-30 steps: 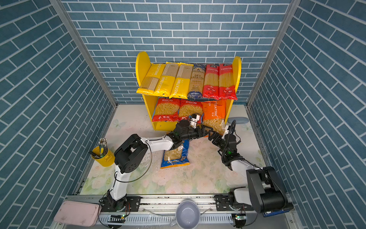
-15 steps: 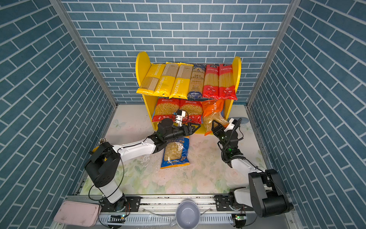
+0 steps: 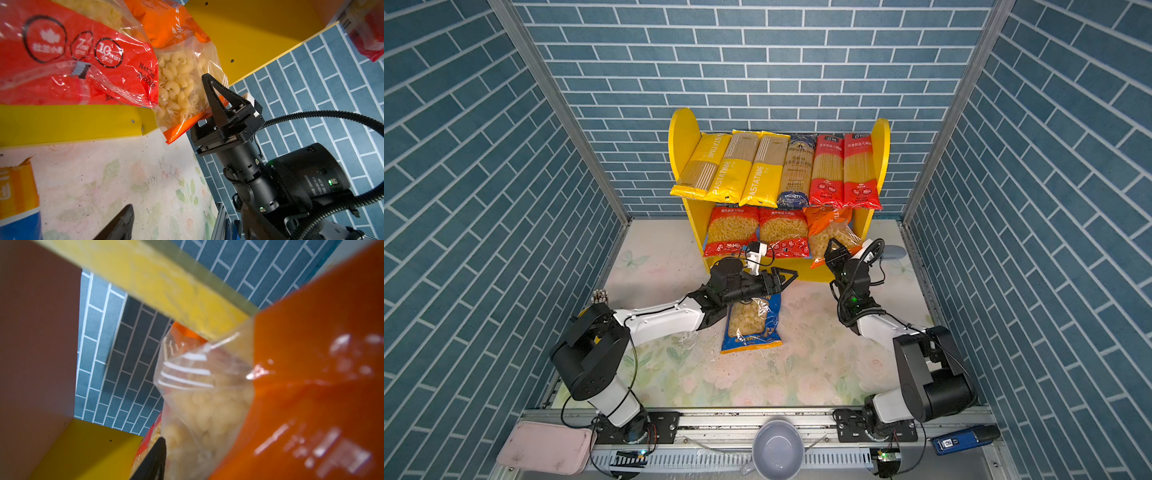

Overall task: Place and organize the pasta boxes and bags onto the shelf
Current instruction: 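Open both grippers and draw them back from the shelf, then move both grippers to the blue orecchiette bag and grasp its sides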

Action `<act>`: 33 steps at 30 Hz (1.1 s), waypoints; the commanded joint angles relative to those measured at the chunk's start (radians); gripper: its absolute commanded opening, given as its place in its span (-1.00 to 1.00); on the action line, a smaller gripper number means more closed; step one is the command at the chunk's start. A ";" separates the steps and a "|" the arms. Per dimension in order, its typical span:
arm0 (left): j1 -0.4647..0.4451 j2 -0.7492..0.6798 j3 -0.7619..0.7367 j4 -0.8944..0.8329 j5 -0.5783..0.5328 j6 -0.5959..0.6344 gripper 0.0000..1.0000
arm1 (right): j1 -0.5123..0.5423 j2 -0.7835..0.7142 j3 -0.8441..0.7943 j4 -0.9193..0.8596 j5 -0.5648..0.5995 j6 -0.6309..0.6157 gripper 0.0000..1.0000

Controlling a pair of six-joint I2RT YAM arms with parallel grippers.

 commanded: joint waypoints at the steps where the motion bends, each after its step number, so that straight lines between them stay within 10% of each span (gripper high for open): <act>1: 0.009 -0.034 -0.024 0.019 -0.008 0.016 0.63 | 0.013 0.051 0.044 0.091 0.072 0.097 -0.10; 13: 0.035 -0.123 -0.120 -0.015 -0.039 0.039 0.64 | 0.043 0.155 0.011 0.175 0.085 0.198 -0.53; 21: 0.099 -0.230 -0.217 -0.068 -0.046 0.046 0.65 | 0.043 0.055 -0.071 0.132 0.065 0.217 0.17; 33: 0.204 -0.461 -0.259 -0.634 -0.264 0.321 0.72 | 0.114 -0.284 -0.298 -0.281 0.005 0.083 0.22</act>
